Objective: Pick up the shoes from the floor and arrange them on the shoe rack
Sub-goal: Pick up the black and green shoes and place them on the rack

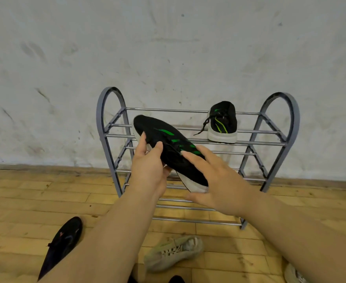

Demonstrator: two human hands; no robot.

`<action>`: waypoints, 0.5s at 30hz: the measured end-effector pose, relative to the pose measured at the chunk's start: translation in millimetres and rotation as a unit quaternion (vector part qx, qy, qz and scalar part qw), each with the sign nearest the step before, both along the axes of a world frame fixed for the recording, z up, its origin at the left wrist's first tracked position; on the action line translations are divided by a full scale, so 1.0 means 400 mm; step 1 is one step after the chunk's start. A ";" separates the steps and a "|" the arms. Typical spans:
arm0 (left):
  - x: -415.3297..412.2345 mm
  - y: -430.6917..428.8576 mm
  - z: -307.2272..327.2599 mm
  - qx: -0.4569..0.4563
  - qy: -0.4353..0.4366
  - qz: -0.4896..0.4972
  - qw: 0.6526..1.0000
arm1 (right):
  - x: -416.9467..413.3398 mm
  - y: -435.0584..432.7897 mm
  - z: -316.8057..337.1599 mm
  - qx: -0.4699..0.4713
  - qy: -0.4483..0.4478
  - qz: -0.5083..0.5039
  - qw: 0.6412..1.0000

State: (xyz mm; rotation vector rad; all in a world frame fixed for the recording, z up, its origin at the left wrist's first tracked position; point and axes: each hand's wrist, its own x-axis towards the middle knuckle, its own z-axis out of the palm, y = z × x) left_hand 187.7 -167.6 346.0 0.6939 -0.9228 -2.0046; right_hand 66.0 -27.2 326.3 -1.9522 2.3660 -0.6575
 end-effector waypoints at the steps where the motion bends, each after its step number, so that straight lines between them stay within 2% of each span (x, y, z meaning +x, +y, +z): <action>1: 0.000 0.008 0.004 -0.010 0.003 -0.008 1.000 | -0.005 0.008 -0.002 -0.006 0.000 -0.007 1.000; 5: -0.001 0.035 0.018 -0.071 -0.008 -0.052 0.996 | -0.035 0.049 0.013 -0.007 -0.055 -0.027 0.998; 9: -0.008 0.057 0.019 -0.160 -0.042 -0.090 0.982 | -0.070 0.093 0.040 -0.049 -0.097 -0.027 0.994; 15: -0.051 0.099 0.034 -0.319 -0.154 -0.029 0.935 | -0.121 0.123 0.109 -0.205 -0.113 -0.083 0.969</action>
